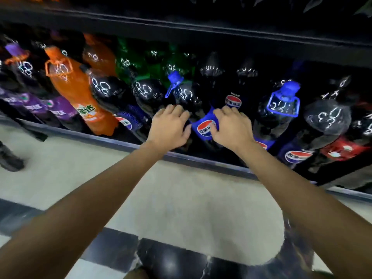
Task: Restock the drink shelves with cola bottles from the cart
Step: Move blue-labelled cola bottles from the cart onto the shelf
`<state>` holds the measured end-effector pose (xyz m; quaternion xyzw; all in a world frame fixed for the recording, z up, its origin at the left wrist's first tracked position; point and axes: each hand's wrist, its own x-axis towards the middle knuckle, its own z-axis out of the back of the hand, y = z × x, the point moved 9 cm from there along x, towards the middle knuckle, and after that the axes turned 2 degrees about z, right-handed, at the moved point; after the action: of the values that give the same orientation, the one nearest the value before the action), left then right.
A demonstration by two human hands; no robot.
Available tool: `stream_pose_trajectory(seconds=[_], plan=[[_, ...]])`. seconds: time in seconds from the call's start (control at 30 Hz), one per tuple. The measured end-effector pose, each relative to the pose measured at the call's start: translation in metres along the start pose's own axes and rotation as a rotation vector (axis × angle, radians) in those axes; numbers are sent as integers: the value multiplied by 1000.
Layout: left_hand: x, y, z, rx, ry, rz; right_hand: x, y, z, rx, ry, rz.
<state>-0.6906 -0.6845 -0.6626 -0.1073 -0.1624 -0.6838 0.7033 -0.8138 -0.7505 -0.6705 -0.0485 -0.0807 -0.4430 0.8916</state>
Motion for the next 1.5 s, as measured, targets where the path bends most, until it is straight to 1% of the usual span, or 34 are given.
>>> stream_pose_trajectory(seconds=[0.1,0.23,0.3,0.43,0.5,0.57,0.63,0.73,0.9,1.03,1.13,1.2,1.3,1.43,1.5], plan=[[17,10,20,-50,-122,108,20,8,18,95,-67,-29],[27,28,19,-132,-171,243,41,18,18,291,-153,-84],[30,38,10,-205,-160,285,48,23,8,363,-146,-74],[27,63,-11,-449,-115,396,60,27,-15,432,-38,-62],[26,68,-21,-557,-74,416,64,26,-20,476,-5,-67],[26,67,-28,-673,-25,421,65,25,-18,492,-29,-71],[25,67,-28,-776,-29,437,66,25,-14,481,-69,-70],[29,67,-24,-838,-31,412,64,21,-12,490,-92,-66],[35,51,-27,-913,47,346,55,6,-6,551,-73,-38],[39,31,-29,-1177,125,302,43,-11,-3,638,8,-43],[45,11,-26,-1305,188,232,33,-25,3,672,53,-54],[49,-2,-23,-1319,200,189,26,-34,8,688,69,-66],[55,-13,-23,-1282,190,170,18,-40,12,695,81,-96],[61,-22,-27,-1236,210,155,19,-45,32,556,2,-81],[63,-25,-28,-1242,196,141,19,-49,38,524,0,-76]])
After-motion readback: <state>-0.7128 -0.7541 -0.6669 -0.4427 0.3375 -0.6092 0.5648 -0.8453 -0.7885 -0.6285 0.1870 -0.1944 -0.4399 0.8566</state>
